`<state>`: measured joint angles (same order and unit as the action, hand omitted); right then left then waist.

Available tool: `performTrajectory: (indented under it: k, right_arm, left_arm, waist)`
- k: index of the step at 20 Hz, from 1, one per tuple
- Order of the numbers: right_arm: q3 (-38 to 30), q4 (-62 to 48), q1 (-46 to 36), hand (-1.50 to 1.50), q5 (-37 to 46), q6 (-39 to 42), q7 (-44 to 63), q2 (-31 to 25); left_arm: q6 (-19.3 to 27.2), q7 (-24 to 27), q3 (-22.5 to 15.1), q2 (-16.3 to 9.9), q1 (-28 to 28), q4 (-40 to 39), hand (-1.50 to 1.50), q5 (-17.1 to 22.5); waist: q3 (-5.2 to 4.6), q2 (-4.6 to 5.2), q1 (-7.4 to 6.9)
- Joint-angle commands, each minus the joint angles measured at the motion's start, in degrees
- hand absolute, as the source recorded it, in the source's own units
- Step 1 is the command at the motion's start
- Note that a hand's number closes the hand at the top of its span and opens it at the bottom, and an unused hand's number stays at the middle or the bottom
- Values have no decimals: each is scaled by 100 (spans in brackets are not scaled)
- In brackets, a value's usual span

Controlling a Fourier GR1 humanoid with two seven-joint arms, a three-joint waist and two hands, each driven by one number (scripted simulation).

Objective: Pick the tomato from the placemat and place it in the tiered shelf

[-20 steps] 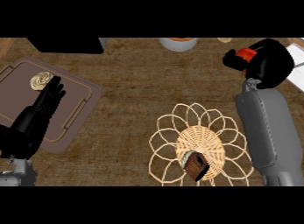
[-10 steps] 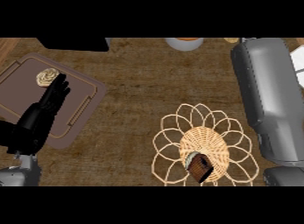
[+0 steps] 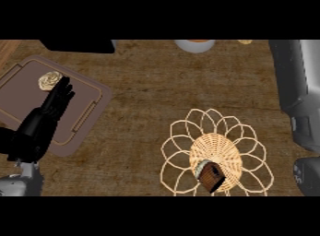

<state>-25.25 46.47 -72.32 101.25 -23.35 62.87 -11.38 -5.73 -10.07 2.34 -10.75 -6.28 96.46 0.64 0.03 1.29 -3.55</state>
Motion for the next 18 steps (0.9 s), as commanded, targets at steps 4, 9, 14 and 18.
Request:
performTrajectory:
  k: [4,9,14,18]
  right_arm:
    - [-761,586,-263,150,-1172,-2415,-382,-11]
    - [-642,-668,658,150,-160,-800,-856,-708]
    - [-305,-1414,185,150,773,572,-346,-1407]
    - [-197,-2061,-321,150,988,875,-560,-2002]
  left_arm:
    - [14,-51,-25,6,-66,62,0,-25]
    - [87,-23,175,-66,-67,31,0,0]
    - [59,-183,126,-75,-75,28,0,-8]
    - [-10,-96,10,3,32,79,0,-5]
  waist:
    - [24,46,-64]
    - [-79,127,286]
    - [-28,-27,123]
    - [-7,-7,8]
